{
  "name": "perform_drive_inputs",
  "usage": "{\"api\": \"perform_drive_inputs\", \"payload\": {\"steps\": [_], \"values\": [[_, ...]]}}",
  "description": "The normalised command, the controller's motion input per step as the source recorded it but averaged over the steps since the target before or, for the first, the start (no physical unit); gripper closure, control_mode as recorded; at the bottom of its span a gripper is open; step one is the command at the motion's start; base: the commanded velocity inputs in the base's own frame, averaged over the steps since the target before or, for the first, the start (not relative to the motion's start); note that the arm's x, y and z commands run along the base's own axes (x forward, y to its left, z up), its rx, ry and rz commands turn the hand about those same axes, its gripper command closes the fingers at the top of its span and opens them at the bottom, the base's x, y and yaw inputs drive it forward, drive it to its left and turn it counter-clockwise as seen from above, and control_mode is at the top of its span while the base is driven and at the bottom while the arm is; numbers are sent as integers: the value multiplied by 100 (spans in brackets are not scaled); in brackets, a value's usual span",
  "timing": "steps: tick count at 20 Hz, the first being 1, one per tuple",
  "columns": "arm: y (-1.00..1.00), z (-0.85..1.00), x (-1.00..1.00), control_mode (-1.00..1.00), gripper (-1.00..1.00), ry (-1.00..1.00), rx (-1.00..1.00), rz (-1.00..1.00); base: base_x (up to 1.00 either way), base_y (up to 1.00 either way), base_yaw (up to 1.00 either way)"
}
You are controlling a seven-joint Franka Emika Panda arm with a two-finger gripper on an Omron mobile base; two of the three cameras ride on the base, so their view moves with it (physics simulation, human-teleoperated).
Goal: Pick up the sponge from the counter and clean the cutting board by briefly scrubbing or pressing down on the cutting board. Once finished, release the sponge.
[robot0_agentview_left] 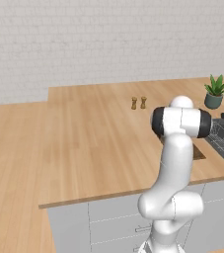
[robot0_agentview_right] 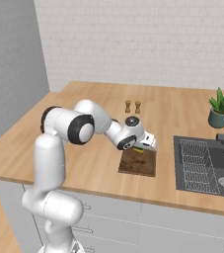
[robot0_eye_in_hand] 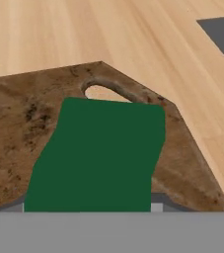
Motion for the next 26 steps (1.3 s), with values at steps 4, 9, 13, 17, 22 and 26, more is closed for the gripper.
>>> {"api": "perform_drive_inputs", "payload": {"steps": [4,9,13,17,22,26], "values": [[-9,-39,-37,-100,100,4,0,0,0,0,0],[-13,-36,-56,-100,100,8,0,0,0,0,0],[-22,-33,-74,-100,100,7,0,0,0,0,0],[-23,-30,-75,-100,100,8,0,0,0,0,0],[8,-30,0,-100,100,3,0,0,0,0,0],[54,-32,15,-100,100,2,0,0,0,0,0]]}}
